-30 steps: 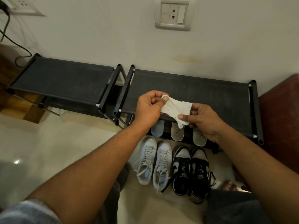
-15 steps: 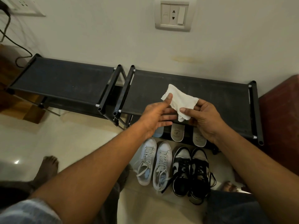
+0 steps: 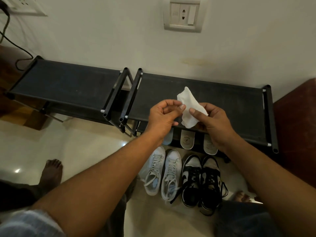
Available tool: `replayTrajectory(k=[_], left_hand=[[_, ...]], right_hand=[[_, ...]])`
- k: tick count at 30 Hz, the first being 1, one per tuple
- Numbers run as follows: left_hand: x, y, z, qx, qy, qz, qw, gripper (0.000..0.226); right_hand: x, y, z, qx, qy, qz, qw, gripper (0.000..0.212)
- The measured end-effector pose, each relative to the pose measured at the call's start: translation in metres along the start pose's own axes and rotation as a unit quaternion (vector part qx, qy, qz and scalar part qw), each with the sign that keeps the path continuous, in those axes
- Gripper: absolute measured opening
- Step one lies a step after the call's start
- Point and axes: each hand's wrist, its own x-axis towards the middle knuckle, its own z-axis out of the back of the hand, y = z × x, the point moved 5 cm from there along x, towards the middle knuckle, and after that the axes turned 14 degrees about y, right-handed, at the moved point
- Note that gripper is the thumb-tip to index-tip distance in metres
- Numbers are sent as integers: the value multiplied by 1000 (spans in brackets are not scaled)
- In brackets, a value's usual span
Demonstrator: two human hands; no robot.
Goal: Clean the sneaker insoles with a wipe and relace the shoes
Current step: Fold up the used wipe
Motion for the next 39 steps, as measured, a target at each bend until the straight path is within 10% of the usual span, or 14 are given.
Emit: replayTrajectory(k=[27,39], left_hand=[[4,3,-4,146,9,-38,988,8],[10,6,6,17,-73,6,997,8]], right_hand=[[1,-2,6,-91,-25,10,996,24],[4,-7,9,-50,-44,-6,998,21]])
